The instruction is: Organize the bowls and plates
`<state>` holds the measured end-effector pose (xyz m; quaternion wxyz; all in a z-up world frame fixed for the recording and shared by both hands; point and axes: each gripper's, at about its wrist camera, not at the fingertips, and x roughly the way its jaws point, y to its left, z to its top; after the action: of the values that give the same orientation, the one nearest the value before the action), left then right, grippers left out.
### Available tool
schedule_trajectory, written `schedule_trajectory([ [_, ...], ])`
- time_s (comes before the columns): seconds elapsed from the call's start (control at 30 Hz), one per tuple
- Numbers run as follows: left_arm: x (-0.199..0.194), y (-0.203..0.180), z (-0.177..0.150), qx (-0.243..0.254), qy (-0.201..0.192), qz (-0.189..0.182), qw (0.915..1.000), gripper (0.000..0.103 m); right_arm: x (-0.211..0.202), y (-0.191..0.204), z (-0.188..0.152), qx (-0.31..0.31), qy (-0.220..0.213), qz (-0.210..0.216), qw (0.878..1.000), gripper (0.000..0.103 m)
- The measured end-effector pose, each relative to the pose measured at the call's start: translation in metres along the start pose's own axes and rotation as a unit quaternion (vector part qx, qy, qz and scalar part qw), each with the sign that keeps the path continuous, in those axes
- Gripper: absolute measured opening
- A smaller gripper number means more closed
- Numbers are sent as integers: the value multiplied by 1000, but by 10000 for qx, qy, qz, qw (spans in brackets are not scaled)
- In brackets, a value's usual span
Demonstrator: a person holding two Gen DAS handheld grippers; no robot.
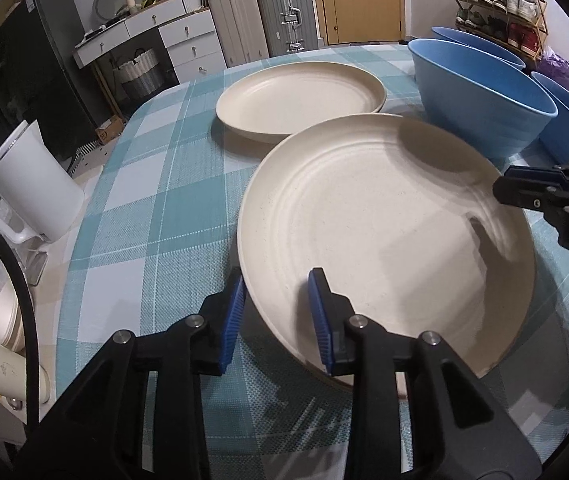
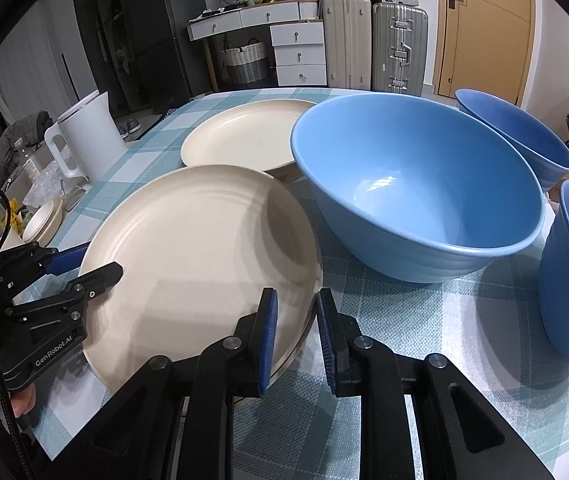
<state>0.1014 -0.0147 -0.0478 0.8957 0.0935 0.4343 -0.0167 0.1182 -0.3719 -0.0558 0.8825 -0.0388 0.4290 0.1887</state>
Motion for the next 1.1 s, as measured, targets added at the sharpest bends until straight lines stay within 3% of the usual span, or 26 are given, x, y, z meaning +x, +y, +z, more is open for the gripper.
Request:
schedule_trajectory([
  [0.27,5,11,0,-312,84,-304,9990,37,2,-3,-1,32,70,73,9999,26],
  [0.4,9,23,0,-646,239,-633,9956,49,5,-3,-2,24,160,90,9998,30],
  [0.57,2,32,2,-834,120,-791,9933,67,-2,1,0,-75,61,111,9999,49],
  [0.63,-5,34,5,-873,25,-816,9928,81,-6,3,1,-121,28,115,9999,53],
  [0.77,-18,41,12,-987,-159,-854,9913,87,-18,7,6,-174,-146,179,9996,82],
  [0.83,-25,45,16,-1037,-233,-861,9906,102,-25,10,9,-196,-233,280,9991,87],
  [0.93,-36,51,22,-1122,-380,-847,9893,102,-36,17,14,-299,-396,264,9984,102],
  [1.1,-48,65,30,-1336,-479,-794,9867,102,-55,22,28,-382,-619,284,9969,103],
])
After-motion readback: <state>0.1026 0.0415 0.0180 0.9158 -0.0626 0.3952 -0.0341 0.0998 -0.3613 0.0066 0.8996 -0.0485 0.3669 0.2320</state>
